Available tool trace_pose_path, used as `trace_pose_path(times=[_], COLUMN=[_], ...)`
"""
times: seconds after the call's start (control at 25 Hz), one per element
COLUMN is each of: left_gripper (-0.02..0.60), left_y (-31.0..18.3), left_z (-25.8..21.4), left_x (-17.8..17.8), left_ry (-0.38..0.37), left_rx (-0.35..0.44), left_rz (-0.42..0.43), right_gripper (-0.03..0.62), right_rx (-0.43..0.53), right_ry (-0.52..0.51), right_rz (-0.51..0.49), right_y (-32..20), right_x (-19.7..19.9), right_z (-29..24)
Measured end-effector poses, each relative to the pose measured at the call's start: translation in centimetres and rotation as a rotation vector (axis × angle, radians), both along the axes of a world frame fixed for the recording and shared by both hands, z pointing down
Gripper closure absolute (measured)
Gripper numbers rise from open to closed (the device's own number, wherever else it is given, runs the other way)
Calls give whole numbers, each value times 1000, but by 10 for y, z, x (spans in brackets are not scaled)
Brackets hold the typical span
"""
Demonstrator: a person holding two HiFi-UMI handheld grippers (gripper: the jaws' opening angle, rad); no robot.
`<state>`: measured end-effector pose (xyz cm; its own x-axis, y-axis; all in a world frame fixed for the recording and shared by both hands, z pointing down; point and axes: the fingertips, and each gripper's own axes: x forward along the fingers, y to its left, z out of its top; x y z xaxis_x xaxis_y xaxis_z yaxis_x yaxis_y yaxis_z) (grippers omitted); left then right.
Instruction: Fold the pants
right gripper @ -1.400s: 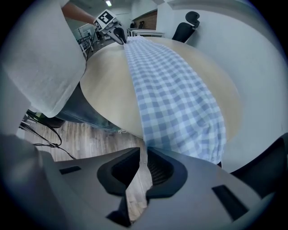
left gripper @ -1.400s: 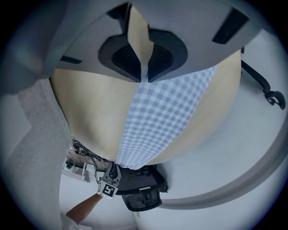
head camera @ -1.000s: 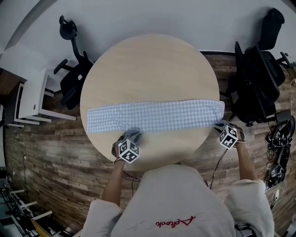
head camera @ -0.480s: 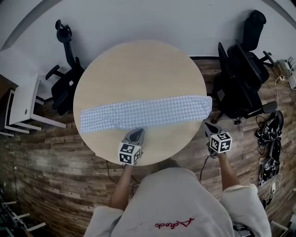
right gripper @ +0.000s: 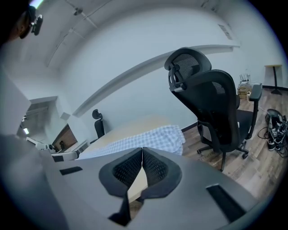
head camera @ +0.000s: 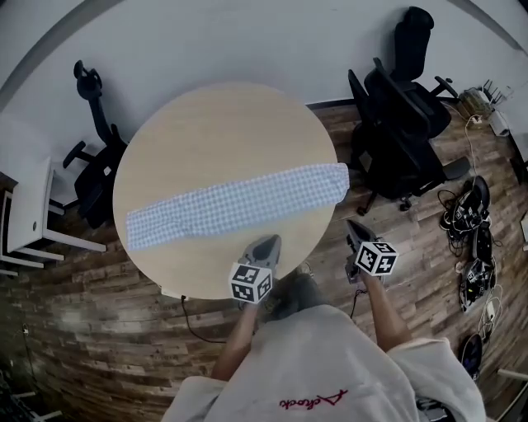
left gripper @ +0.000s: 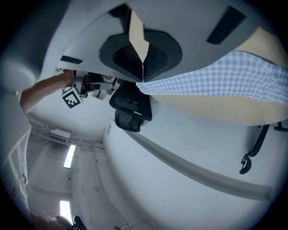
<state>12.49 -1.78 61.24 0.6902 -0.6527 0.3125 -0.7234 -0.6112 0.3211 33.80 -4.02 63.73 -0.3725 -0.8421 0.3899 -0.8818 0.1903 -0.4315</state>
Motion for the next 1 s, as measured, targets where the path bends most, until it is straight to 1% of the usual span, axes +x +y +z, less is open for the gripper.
trace_pose_path(times=[0.16, 0.32, 0.44, 0.6, 0.64, 0.68, 0.72, 0.84, 1.0], left_gripper=[548, 548, 548, 548, 548, 548, 548, 548, 548], left_y=[-2, -20, -42, -68, -75, -80, -85, -93, -102], left_z=[1, 5, 7, 5, 6, 7, 9, 17, 22], left_x=[16, 39, 65, 108, 117, 124, 131, 147, 158], left_ry=[2, -9, -41, -95, -107, -120, -135, -180, -230], left_rx=[1, -21, -31, -39, -44, -51, -56, -80, -118], left_rz=[28, 27, 30, 41, 40, 38, 37, 20, -18], right_gripper=[563, 563, 562, 558, 534, 479, 446, 409, 357], right_rx=[5, -12, -26, -39, -45, -52, -60, -95, -155], right_ry=[-24, -40, -78, -148, -170, -191, -206, -234, -280], right_rz=[17, 28, 27, -24, -40, -61, -83, -150, -247], right_y=[-13, -36, -61, -97, -107, -118, -129, -153, -179], right_x=[12, 37, 56, 81, 86, 90, 95, 107, 113], right_z=[6, 25, 38, 55, 59, 64, 69, 90, 119])
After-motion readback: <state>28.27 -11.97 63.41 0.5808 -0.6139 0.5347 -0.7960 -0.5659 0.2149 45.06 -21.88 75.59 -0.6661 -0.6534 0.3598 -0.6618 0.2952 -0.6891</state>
